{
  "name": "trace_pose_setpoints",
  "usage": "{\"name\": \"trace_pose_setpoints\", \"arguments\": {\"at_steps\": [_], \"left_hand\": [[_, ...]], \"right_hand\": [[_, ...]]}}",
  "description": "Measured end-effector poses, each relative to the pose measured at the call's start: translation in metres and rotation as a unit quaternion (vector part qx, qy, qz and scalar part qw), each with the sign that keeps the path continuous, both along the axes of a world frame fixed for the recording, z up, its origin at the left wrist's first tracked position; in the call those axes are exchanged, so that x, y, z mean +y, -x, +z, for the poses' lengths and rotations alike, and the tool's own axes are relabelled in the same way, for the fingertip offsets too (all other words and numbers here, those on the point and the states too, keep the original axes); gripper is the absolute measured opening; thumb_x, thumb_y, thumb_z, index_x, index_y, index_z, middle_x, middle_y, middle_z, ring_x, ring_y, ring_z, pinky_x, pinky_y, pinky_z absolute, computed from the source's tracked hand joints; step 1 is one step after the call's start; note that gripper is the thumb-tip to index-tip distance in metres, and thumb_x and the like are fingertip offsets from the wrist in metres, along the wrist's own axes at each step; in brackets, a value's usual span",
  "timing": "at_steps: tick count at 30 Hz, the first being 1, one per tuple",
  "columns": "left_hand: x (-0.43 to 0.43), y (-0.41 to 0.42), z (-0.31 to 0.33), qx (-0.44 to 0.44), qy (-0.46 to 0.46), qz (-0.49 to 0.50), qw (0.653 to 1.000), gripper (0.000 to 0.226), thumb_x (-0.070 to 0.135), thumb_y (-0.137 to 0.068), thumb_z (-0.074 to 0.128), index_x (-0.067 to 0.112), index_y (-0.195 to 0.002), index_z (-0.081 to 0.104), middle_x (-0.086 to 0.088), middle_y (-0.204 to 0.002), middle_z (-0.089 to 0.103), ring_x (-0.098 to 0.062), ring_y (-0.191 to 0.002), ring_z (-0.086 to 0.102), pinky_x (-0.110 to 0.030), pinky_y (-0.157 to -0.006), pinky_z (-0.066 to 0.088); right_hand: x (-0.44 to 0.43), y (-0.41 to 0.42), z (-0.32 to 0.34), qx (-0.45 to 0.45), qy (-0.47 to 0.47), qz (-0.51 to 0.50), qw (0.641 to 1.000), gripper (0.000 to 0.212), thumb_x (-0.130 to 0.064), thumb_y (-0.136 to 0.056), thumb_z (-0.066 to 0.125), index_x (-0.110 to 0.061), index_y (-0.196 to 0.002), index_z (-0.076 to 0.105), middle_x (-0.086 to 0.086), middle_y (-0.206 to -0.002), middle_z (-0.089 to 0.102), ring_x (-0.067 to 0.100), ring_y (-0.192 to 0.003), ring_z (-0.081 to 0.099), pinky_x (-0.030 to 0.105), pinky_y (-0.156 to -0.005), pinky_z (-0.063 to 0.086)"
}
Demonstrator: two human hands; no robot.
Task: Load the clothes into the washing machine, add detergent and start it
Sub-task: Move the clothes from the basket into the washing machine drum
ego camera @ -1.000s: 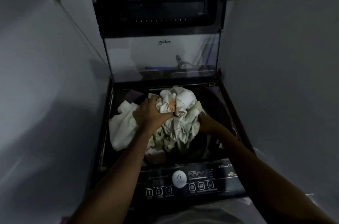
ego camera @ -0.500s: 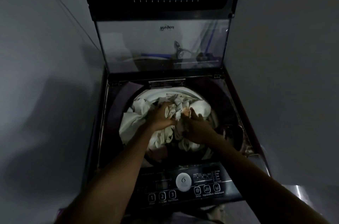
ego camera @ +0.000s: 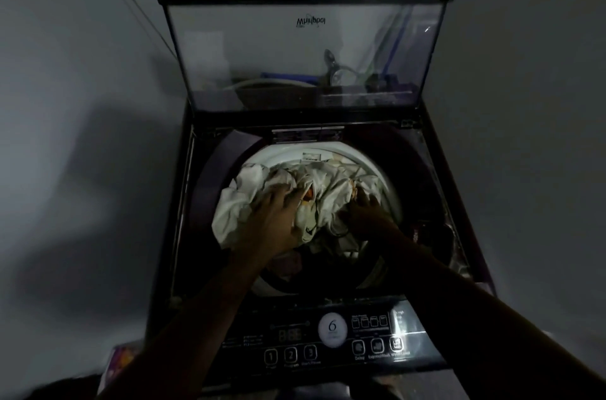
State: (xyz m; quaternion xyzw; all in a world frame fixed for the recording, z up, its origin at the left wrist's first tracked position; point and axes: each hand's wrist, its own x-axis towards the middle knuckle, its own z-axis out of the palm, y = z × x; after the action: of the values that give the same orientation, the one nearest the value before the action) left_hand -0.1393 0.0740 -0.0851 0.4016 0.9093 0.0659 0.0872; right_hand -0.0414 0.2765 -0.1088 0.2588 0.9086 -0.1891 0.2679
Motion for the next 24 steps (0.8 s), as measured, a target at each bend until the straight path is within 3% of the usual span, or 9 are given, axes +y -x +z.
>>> {"name": "trace_pose_setpoints", "arguments": {"at_steps": [3, 7, 9, 11, 14, 19, 22, 24], "left_hand": [[0.013, 0.014, -0.017, -0.089, 0.053, 0.008, 0.995, 0.090, 0.042, -0.078, 0.066, 0.033, -0.152, 0.016, -0.006, -0.158, 0.019, -0.033, -0.141, 0.026, -0.047, -0.106, 0.039], [0.039, 0.042, -0.037, -0.199, 0.043, -0.001, 0.979, 0.089, 0.037, -0.081, 0.067, 0.033, -0.154, 0.016, -0.005, -0.162, 0.018, -0.030, -0.145, 0.024, -0.040, -0.111, 0.034], [0.046, 0.048, -0.053, -0.225, 0.032, -0.005, 0.974, 0.089, 0.037, -0.084, 0.066, 0.032, -0.155, 0.013, -0.005, -0.162, 0.019, -0.029, -0.146, 0.023, -0.037, -0.114, 0.028], [0.043, 0.051, -0.068, -0.242, 0.004, 0.002, 0.970, 0.088, 0.033, -0.086, 0.066, 0.031, -0.156, 0.012, -0.005, -0.163, 0.016, -0.026, -0.148, 0.018, -0.034, -0.117, 0.023], [0.036, 0.064, -0.090, -0.254, -0.012, 0.005, 0.967, 0.083, 0.036, -0.093, 0.061, 0.024, -0.157, 0.009, -0.008, -0.164, 0.003, -0.023, -0.151, 0.005, -0.039, -0.122, 0.015], [0.039, 0.062, -0.089, -0.202, 0.021, 0.002, 0.979, 0.074, 0.041, -0.100, 0.044, 0.017, -0.156, 0.002, -0.018, -0.162, -0.002, -0.029, -0.151, 0.000, -0.041, -0.122, 0.009], [0.032, 0.043, -0.075, 0.057, 0.006, -0.040, 0.998, 0.060, 0.040, -0.097, 0.034, 0.012, -0.151, 0.033, -0.020, -0.155, 0.032, -0.033, -0.140, 0.038, -0.042, -0.108, 0.041], [0.029, 0.035, -0.071, 0.107, 0.006, -0.089, 0.990, 0.062, 0.039, -0.091, 0.034, 0.012, -0.147, 0.041, -0.009, -0.152, 0.041, -0.027, -0.137, 0.045, -0.043, -0.107, 0.042]], "right_hand": [[-0.011, -0.001, -0.001, 0.020, -0.044, -0.008, 0.999, 0.068, -0.050, -0.099, 0.032, -0.021, -0.153, 0.002, 0.009, -0.161, -0.009, 0.039, -0.147, -0.005, 0.060, -0.114, 0.017], [-0.042, 0.000, 0.005, 0.090, -0.120, -0.008, 0.989, 0.084, -0.041, -0.092, 0.051, -0.026, -0.151, -0.007, -0.002, -0.161, -0.011, 0.033, -0.148, -0.002, 0.062, -0.110, 0.018], [-0.050, 0.001, -0.001, 0.095, -0.087, 0.037, 0.991, 0.086, -0.038, -0.091, 0.054, -0.037, -0.149, -0.009, -0.008, -0.160, -0.012, 0.032, -0.148, -0.002, 0.066, -0.107, 0.017], [-0.047, 0.007, -0.003, 0.062, -0.028, 0.051, 0.996, 0.089, -0.049, -0.088, 0.056, -0.044, -0.148, -0.009, -0.010, -0.160, -0.012, 0.032, -0.148, -0.007, 0.070, -0.105, 0.018], [-0.029, 0.030, -0.022, 0.028, 0.008, 0.051, 0.998, 0.082, -0.054, -0.089, 0.052, -0.041, -0.151, 0.001, -0.002, -0.161, 0.000, 0.039, -0.146, 0.000, 0.064, -0.105, 0.030], [-0.002, 0.074, -0.055, 0.006, 0.003, 0.038, 0.999, 0.062, -0.054, -0.087, 0.050, -0.034, -0.143, 0.033, 0.001, -0.145, 0.035, 0.036, -0.129, 0.042, 0.047, -0.093, 0.043], [0.006, 0.086, -0.067, 0.010, 0.007, 0.035, 0.999, 0.054, -0.055, -0.088, 0.046, -0.033, -0.136, 0.041, 0.002, -0.135, 0.044, 0.032, -0.123, 0.049, 0.046, -0.094, 0.044], [0.014, 0.090, -0.070, 0.009, 0.019, 0.028, 0.999, 0.059, -0.056, -0.087, 0.047, -0.036, -0.141, 0.036, 0.002, -0.138, 0.044, 0.032, -0.123, 0.050, 0.046, -0.096, 0.043]]}}
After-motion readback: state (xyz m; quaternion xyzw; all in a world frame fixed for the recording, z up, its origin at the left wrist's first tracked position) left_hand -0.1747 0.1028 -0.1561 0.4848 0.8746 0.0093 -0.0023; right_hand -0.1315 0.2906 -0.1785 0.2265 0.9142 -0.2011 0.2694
